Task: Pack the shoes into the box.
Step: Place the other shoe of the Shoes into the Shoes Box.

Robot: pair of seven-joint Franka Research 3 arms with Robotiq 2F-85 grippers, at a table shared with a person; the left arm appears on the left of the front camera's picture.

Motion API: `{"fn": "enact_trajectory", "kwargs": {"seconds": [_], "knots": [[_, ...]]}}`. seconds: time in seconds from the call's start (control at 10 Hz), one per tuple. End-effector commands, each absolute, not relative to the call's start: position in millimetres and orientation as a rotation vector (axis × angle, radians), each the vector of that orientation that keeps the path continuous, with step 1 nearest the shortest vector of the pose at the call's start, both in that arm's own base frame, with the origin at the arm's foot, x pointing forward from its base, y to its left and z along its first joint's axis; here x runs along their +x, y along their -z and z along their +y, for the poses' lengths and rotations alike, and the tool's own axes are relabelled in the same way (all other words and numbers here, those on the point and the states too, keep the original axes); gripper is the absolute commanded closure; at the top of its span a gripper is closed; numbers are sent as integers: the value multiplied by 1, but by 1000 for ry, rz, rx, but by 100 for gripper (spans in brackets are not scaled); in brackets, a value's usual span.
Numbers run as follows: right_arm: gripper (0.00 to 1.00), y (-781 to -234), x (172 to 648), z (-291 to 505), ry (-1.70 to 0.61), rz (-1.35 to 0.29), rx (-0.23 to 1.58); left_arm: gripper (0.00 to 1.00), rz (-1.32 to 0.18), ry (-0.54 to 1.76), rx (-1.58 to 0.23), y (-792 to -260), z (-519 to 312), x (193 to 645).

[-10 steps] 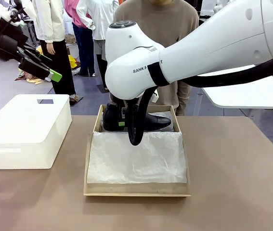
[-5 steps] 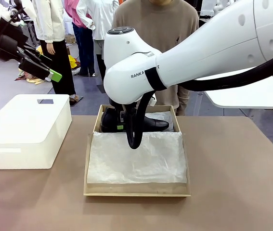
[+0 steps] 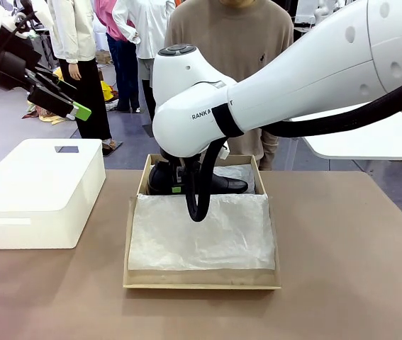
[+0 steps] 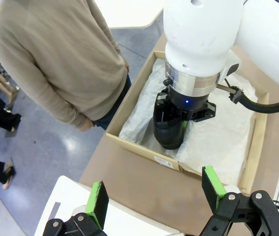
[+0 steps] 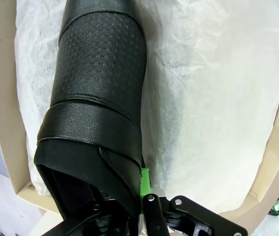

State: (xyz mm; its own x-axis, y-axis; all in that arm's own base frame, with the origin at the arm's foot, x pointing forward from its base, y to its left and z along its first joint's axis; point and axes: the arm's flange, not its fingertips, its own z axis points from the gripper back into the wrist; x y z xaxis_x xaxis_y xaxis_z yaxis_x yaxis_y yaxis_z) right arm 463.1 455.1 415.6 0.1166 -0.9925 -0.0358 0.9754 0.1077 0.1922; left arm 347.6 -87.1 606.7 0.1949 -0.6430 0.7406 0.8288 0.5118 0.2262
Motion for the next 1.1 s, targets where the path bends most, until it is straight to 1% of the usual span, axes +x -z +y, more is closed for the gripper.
{"fn": "enact_trajectory", "kwargs": {"seconds": [0.0, 0.3, 0.5, 0.7, 1.0], "knots": [[98, -416, 459, 453, 1469, -125, 216, 0, -904, 1060, -259, -606, -86, 349], [40, -420, 460, 451, 1473, -97, 207, 0, -904, 1060, -259, -606, -86, 349], [1, -436, 466, 447, 1485, -111, 224, 0, -904, 1060, -259, -606, -86, 349], [0, -456, 470, 442, 1495, -131, 222, 0, -904, 1060, -259, -606, -86, 349], [0, -476, 471, 440, 1504, -116, 197, 0, -904, 1060, -259, -606, -86, 349]]}}
